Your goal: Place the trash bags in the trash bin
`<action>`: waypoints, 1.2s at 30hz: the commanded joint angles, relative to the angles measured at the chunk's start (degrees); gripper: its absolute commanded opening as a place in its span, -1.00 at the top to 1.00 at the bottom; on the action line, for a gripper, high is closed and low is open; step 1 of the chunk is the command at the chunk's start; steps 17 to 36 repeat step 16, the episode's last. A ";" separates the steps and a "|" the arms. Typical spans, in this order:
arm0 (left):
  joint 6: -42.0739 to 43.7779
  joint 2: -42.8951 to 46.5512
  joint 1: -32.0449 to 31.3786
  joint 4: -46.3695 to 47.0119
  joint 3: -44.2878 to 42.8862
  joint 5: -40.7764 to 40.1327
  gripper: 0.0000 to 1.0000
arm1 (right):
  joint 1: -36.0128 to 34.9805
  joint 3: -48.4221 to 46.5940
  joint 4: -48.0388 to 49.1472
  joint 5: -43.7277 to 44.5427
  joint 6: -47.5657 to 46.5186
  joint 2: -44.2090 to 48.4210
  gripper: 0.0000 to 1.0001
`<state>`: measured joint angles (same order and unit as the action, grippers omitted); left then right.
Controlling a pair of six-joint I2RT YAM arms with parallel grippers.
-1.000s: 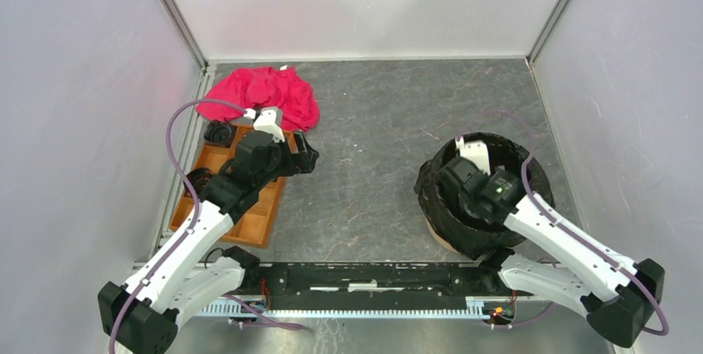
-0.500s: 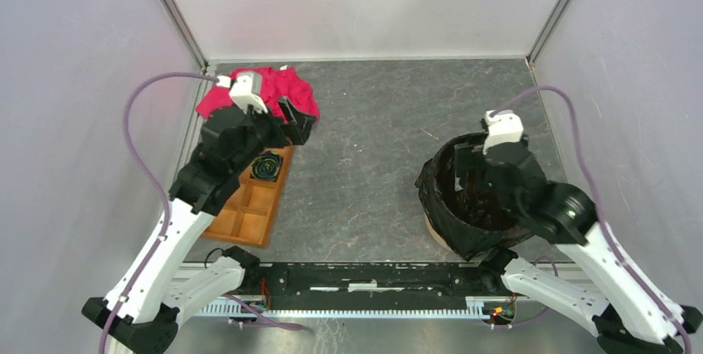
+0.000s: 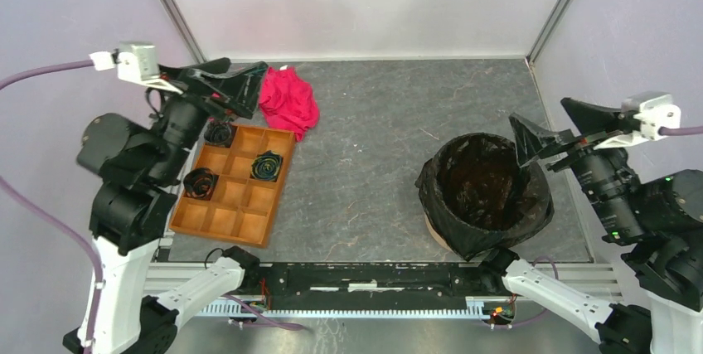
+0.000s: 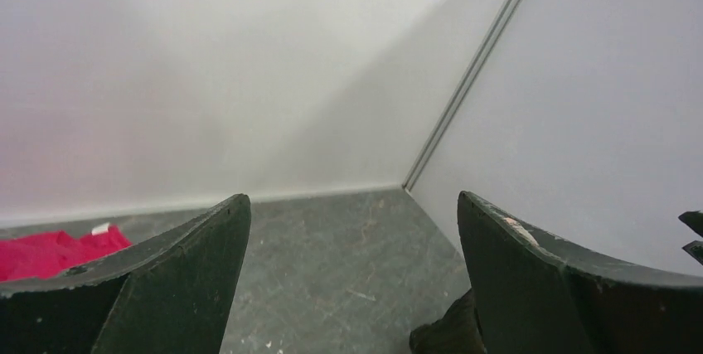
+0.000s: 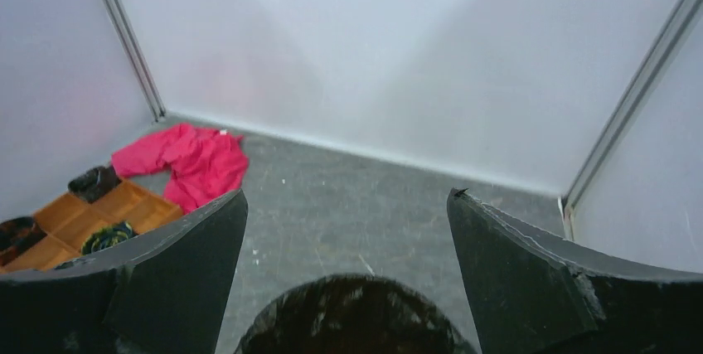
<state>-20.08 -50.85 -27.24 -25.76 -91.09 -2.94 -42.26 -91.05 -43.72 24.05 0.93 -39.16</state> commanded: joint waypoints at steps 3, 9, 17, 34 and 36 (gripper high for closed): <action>3.19 0.15 -0.27 -2.17 -4.31 -3.40 -1.00 | -0.05 -2.73 8.87 -2.89 -5.87 0.00 -0.96; 3.50 1.00 -0.27 -2.88 -4.28 -4.40 -1.00 | -0.08 -3.75 11.25 -3.94 -4.42 0.93 -0.96; 3.99 1.19 -0.27 -3.05 -4.14 -4.53 -1.00 | 0.01 1.19 13.11 -5.77 -3.31 2.14 -0.96; 3.99 1.19 -0.27 -3.05 -4.14 -4.53 -1.00 | 0.01 1.19 13.11 -5.77 -3.31 2.14 -0.96; 3.99 1.19 -0.27 -3.05 -4.14 -4.53 -1.00 | 0.01 1.19 13.11 -5.77 -3.31 2.14 -0.96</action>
